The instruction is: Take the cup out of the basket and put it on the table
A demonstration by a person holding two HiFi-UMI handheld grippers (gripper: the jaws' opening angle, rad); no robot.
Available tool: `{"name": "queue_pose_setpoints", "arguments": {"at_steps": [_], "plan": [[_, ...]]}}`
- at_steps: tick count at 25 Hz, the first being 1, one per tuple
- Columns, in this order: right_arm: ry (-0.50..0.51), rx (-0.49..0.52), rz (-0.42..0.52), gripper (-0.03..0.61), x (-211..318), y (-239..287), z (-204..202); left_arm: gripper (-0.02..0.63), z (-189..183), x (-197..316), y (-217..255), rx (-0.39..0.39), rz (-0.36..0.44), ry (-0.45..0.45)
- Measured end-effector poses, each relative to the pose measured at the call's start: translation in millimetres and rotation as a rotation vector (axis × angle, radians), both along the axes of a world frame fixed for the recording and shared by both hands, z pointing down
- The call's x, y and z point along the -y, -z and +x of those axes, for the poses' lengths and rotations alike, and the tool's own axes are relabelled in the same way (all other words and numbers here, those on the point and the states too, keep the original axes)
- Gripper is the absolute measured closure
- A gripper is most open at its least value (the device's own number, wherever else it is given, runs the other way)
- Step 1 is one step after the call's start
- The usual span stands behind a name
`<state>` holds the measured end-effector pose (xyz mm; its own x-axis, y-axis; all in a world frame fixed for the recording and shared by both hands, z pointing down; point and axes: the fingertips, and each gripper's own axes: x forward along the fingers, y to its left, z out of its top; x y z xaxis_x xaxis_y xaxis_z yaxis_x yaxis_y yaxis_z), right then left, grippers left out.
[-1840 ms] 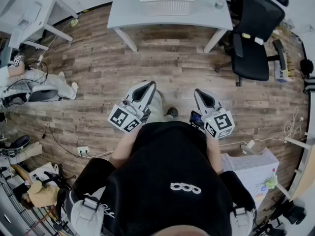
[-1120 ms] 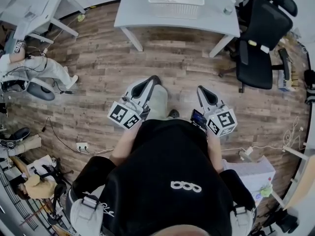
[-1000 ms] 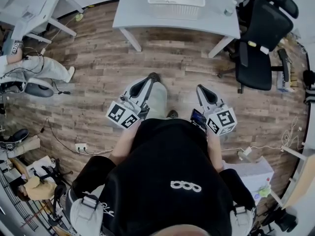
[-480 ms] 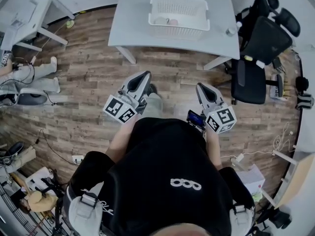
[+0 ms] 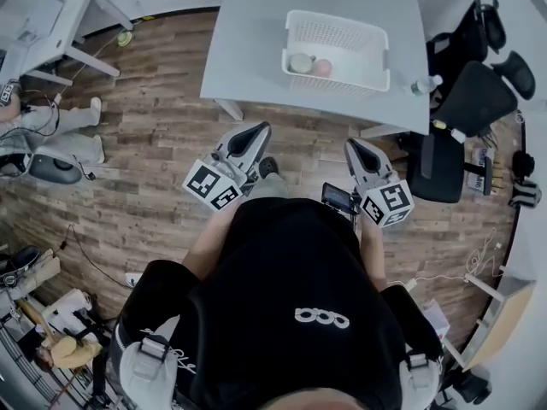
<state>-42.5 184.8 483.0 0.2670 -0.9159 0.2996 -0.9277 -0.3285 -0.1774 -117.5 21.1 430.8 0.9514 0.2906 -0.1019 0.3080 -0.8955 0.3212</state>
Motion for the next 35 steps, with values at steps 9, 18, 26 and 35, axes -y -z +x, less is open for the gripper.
{"name": "queue_pose_setpoints", "arguments": {"at_steps": [9, 18, 26, 35], "plan": [[-0.002, 0.003, -0.005, 0.554, 48, 5, 31, 0.606, 40, 52, -10, 0.021, -0.012, -0.027], [-0.021, -0.005, -0.01, 0.554, 49, 3, 85, 0.606, 83, 50, -17, 0.051, -0.025, -0.057], [0.049, 0.0, 0.003, 0.554, 66, -1, 147, 0.606, 131, 54, -24, 0.101, -0.003, -0.017], [0.105, 0.014, 0.023, 0.554, 61, -3, 223, 0.606, 201, 37, -18, 0.115, 0.022, 0.037]]}}
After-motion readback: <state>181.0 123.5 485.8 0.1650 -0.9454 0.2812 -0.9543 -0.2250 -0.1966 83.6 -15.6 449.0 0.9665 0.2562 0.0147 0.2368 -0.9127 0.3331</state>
